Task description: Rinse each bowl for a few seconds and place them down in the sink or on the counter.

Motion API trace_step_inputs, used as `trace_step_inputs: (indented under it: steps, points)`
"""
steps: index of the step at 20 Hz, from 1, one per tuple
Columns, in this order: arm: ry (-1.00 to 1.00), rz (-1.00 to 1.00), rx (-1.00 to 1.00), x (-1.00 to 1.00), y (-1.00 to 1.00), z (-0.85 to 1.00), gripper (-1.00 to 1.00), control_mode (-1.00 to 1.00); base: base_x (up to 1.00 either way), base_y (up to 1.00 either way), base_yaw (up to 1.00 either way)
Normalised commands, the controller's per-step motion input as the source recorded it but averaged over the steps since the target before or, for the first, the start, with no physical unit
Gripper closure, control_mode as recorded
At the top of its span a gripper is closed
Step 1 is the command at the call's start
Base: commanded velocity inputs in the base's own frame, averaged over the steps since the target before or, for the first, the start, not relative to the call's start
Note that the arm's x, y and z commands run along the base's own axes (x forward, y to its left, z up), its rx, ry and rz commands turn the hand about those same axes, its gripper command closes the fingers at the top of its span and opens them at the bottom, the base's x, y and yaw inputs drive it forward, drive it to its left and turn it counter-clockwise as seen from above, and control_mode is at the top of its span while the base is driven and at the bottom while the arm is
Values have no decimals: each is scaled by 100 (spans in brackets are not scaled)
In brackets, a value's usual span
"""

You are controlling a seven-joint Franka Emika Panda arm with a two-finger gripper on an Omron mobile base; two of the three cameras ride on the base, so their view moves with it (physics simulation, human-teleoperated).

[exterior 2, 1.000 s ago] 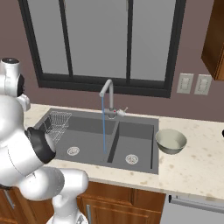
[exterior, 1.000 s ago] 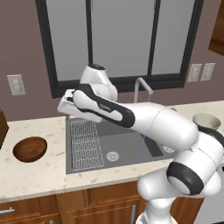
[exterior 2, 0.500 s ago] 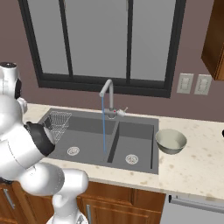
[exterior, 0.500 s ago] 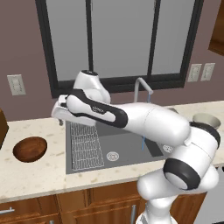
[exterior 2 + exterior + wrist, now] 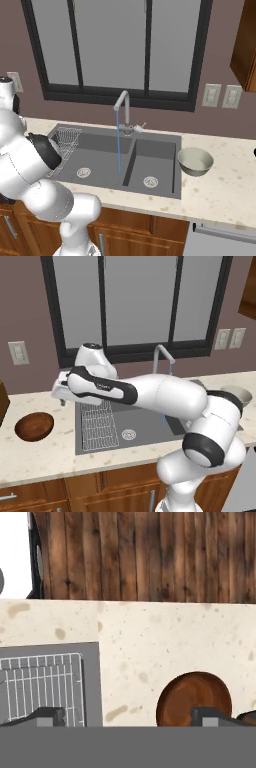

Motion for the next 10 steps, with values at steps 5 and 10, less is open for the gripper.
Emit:
trace_step_inputs:
  steps: [5, 10]
  points:
    - [0, 0, -1, 0, 21, -17, -100, -100, 0, 0, 0]
    - [0, 0, 0, 0, 17, -22, -100, -100, 0, 0, 0]
